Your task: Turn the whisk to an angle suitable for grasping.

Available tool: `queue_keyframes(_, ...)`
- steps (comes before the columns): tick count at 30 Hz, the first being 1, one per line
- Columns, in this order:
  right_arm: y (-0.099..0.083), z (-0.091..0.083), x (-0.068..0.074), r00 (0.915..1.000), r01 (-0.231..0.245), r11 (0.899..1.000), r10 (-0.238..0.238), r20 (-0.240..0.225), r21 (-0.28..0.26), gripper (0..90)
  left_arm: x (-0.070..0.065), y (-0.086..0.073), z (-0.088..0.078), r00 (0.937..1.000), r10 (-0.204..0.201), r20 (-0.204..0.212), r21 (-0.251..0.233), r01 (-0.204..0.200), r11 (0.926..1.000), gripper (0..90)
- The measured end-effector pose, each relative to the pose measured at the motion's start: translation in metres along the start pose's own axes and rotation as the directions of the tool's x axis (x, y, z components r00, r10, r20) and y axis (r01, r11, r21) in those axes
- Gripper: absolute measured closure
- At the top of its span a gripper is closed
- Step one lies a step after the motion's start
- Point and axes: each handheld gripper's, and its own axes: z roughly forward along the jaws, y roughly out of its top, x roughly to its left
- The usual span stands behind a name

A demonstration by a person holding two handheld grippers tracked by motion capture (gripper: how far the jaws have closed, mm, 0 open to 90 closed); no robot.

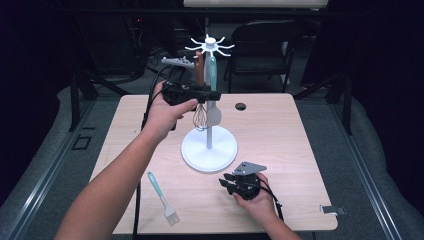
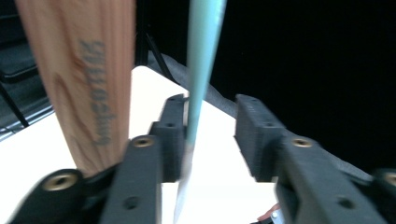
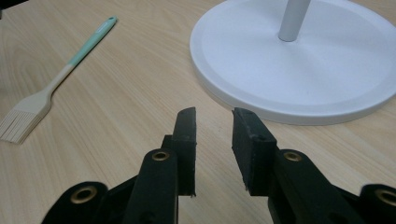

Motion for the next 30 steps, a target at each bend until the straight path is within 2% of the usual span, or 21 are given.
queue_keyframes(3, 0.0, 0.0, -0.001, 1.0, -0.001, 1.0, 0.001, 0.003, 0.004, 70.1, -0.004, -0.006, 0.0, 0.9993, 0.016, -0.033, -0.001, -0.016, 0.9999, 53.3)
queue_keyframes(11, -0.001, -0.001, -0.003, 0.9998, -0.017, 1.0, 0.018, 0.009, -0.012, 69.6, -0.002, -0.03, 0.0, 0.9964, 0.025, -0.082, 0.015, -0.023, 0.9996, 54.0)
queue_keyframes(13, -0.001, -0.002, -0.004, 0.9998, -0.018, 1.0, 0.018, 0.007, -0.009, 69.3, 0.0, -0.04, 0.0, 0.9945, 0.038, -0.097, 0.019, -0.036, 0.9992, 54.3)
queue_keyframes(19, 0.0, 0.0, -0.008, 0.9995, -0.03, 1.0, 0.03, 0.006, 0.0, 67.0, 0.009, -0.069, 0.0, 0.9912, 0.034, -0.128, 0.057, -0.027, 0.998, 53.9)
queue_keyframes(21, 0.001, 0.001, -0.008, 0.9995, -0.032, 0.999, 0.032, 0.008, 0.003, 66.4, 0.012, -0.08, -0.001, 0.9871, 0.037, -0.156, 0.071, -0.026, 0.9972, 54.1)
queue_keyframes(27, 0.003, 0.001, -0.011, 0.9993, -0.037, 0.999, 0.037, 0.008, -0.009, 65.2, 0.019, -0.112, -0.006, 0.9786, 0.047, -0.2, 0.109, -0.025, 0.9937, 54.2)
queue_keyframes(30, 0.003, -0.001, -0.012, 0.9993, -0.033, 0.999, 0.033, 0.017, -0.011, 63.6, 0.022, -0.128, -0.01, 0.9761, 0.034, -0.215, 0.105, -0.011, 0.9944, 54.1)
